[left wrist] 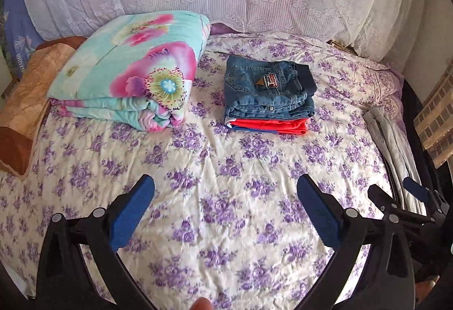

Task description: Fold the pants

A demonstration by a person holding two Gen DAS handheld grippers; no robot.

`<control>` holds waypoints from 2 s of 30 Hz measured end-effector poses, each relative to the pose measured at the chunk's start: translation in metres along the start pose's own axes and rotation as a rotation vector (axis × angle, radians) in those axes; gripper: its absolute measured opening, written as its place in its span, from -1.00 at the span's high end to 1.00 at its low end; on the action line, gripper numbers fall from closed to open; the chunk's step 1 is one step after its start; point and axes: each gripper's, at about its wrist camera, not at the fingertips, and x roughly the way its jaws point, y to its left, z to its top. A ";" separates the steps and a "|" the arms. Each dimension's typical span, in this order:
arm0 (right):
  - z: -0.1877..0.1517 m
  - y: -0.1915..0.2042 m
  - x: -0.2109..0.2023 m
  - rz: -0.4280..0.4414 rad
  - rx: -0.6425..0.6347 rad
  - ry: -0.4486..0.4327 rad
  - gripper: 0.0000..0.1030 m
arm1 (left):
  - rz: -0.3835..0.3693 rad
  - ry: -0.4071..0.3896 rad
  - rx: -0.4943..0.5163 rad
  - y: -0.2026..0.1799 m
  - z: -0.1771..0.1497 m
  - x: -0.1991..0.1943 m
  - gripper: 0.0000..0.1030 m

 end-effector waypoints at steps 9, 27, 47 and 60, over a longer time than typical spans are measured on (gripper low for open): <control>-0.054 0.014 -0.085 -0.038 0.003 -0.091 -0.93 | 0.038 -0.072 0.099 -0.012 -0.048 -0.092 -0.91; -0.077 0.038 -0.126 -0.028 -0.009 -0.143 -0.93 | 0.088 -0.111 0.103 0.003 -0.076 -0.134 -0.91; -0.077 0.034 -0.133 -0.037 0.006 -0.154 -0.93 | 0.083 -0.108 0.115 0.001 -0.077 -0.130 -0.91; -0.078 0.036 -0.134 -0.039 0.009 -0.154 -0.93 | 0.082 -0.106 0.112 -0.001 -0.078 -0.130 -0.91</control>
